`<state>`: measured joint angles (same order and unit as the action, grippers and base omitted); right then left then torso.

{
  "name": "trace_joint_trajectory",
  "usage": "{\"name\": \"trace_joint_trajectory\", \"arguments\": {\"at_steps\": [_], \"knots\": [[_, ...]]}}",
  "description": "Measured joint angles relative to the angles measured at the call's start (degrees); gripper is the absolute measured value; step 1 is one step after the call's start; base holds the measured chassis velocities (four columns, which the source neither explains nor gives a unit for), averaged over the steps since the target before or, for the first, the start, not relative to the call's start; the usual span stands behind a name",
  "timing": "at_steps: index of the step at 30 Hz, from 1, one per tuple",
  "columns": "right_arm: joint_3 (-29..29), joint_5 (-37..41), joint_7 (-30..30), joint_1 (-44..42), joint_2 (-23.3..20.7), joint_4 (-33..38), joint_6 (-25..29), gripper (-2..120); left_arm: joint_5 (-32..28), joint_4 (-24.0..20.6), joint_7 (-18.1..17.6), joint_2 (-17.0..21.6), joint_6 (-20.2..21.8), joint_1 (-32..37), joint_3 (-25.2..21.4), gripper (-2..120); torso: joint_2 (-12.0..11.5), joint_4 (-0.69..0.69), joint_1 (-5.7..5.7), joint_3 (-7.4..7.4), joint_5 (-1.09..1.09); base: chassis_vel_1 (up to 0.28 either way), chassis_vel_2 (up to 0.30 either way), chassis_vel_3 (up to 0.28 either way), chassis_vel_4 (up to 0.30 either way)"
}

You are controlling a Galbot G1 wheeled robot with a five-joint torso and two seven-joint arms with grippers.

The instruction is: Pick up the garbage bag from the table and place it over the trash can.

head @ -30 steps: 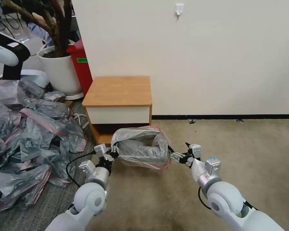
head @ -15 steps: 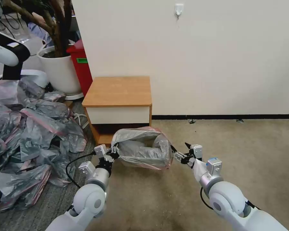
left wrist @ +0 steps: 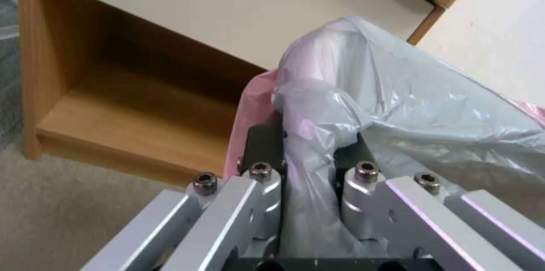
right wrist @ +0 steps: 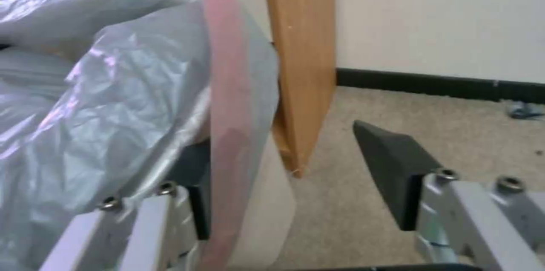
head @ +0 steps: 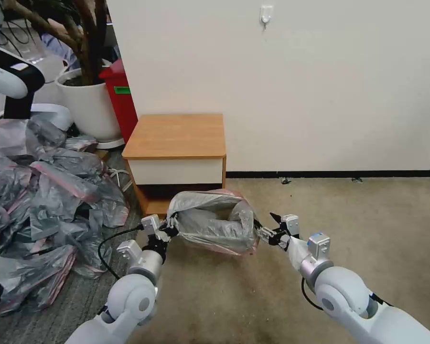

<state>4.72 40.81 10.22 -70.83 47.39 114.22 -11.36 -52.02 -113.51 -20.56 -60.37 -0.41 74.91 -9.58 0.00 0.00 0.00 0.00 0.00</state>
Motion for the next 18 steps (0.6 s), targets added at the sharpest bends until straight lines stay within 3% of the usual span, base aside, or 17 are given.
{"name": "trace_joint_trajectory", "arguments": {"at_steps": [16,18], "knots": [[-2.06,0.22,-2.44,2.07,-0.35,-3.57,2.05,0,0.03,0.46,0.38,0.35,0.04,-0.65,0.34,9,0.0,0.0,0.0,0.0,0.0,0.0,0.0,0.0,0.0],[-2.09,0.22,-2.44,2.13,-0.31,-3.75,2.18,0,0.03,0.48,0.41,0.37,0.04,-0.65,0.34,9,0.0,0.0,0.0,0.0,0.0,0.0,0.0,0.0,0.0]]}}
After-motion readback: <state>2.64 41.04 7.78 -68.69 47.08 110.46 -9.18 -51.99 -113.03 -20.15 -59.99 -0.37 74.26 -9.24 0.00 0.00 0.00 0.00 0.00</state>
